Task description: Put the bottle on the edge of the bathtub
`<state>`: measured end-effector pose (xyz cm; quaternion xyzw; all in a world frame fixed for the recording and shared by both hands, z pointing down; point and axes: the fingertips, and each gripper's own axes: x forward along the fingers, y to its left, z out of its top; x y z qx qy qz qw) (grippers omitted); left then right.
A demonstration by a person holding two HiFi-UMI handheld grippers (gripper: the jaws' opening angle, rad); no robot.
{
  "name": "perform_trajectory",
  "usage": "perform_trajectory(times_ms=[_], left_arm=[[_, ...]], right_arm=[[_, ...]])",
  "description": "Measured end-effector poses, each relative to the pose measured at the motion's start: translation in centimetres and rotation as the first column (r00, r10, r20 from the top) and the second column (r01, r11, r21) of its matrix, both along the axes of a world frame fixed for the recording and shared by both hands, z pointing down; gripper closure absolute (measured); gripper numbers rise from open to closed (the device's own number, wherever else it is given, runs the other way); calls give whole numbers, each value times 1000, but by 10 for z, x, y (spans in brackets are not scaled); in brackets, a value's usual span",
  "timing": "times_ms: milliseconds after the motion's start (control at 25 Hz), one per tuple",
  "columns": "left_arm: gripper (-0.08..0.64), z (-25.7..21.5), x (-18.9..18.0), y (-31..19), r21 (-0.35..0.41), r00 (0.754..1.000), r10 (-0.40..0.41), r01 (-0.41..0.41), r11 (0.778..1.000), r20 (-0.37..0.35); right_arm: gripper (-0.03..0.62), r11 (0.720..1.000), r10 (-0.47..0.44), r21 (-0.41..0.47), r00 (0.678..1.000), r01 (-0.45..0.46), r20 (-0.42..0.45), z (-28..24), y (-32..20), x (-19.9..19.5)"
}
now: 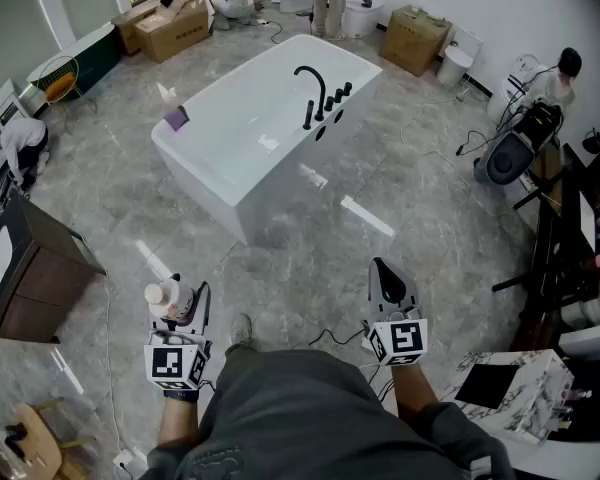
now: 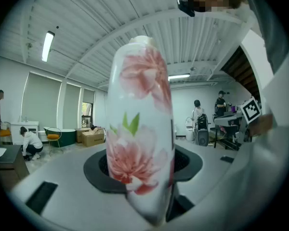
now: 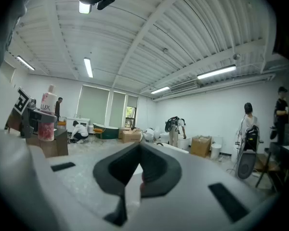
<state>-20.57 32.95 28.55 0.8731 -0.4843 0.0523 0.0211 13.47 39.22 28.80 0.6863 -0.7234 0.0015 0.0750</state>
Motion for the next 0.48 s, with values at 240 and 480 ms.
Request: perform_trajectory(times_ms=[240, 480], left_arm=[[334, -2, 8, -1, 2, 1000, -6, 6, 1000, 0], [334, 2, 13, -4, -6, 1000, -16, 16, 1000, -3]], right_arm=[[592, 1000, -10, 3, 1000, 10, -3, -1, -1, 7], [592, 1000, -25, 8, 1000, 25, 10, 2, -2, 11]])
